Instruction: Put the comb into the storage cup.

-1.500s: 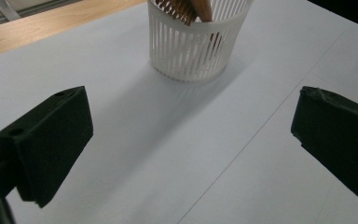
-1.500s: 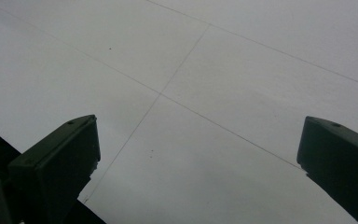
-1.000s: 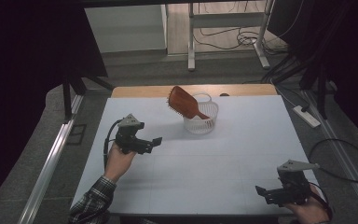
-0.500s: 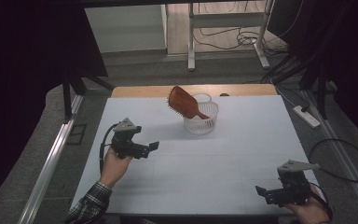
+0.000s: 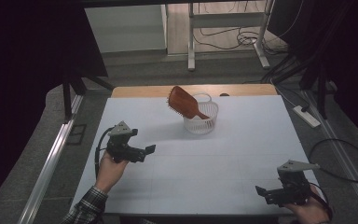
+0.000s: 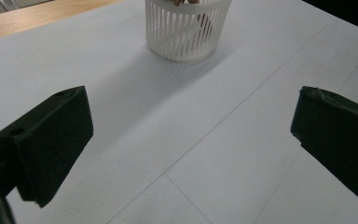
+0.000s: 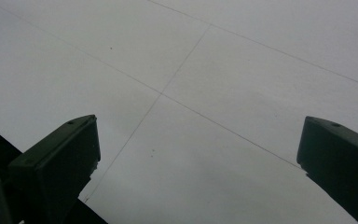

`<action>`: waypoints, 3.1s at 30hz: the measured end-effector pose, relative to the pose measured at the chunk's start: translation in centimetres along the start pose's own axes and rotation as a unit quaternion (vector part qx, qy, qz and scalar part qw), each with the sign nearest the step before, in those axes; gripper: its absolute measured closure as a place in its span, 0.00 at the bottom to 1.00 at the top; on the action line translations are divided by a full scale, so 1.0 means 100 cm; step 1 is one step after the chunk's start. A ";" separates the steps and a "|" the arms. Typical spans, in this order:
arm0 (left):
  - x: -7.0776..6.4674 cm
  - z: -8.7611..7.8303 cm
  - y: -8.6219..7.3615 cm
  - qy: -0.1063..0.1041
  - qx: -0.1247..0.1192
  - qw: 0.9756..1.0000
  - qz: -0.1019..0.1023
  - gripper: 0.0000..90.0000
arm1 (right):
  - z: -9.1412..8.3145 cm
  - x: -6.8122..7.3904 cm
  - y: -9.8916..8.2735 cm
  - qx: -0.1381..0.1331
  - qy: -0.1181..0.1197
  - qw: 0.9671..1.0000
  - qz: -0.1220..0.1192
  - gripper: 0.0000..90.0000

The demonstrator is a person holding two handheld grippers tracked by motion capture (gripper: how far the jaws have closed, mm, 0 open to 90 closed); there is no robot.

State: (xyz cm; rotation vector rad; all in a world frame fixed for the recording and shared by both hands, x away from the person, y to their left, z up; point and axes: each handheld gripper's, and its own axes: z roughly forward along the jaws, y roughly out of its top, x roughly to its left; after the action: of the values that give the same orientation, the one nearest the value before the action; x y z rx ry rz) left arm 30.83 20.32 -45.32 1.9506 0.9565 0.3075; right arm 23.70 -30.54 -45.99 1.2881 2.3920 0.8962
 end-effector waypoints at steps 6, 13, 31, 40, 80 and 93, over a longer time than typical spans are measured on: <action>-0.001 -0.006 -0.004 0.003 0.000 1.000 -0.002 0.00 | 0.000 0.000 0.000 0.001 -0.001 1.000 -0.001 0.00; -0.003 -0.012 -0.009 0.005 0.000 1.000 -0.003 0.00 | 0.000 0.000 0.000 0.000 -0.001 1.000 -0.001 0.00; -0.005 -0.028 -0.023 0.011 0.002 1.000 -0.017 0.00 | 0.000 0.001 0.001 0.000 -0.002 1.000 -0.003 0.00; -0.005 -0.036 -0.031 0.018 0.002 1.000 -0.022 0.00 | 0.000 0.001 0.001 0.000 -0.002 1.000 -0.004 0.00; -0.010 -0.067 -0.064 0.028 0.007 0.998 -0.049 0.00 | 0.000 0.001 0.000 -0.002 -0.001 1.000 -0.004 0.00; -0.011 -0.083 -0.078 0.038 0.002 0.997 -0.061 0.00 | 0.000 0.001 0.001 0.000 -0.002 1.000 -0.005 0.00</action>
State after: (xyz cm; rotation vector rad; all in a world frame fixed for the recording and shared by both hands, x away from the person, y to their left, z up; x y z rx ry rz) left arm 21.59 26.88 -46.96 1.8870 1.1210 0.3127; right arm 23.66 -30.41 -45.94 1.2750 2.3924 0.8906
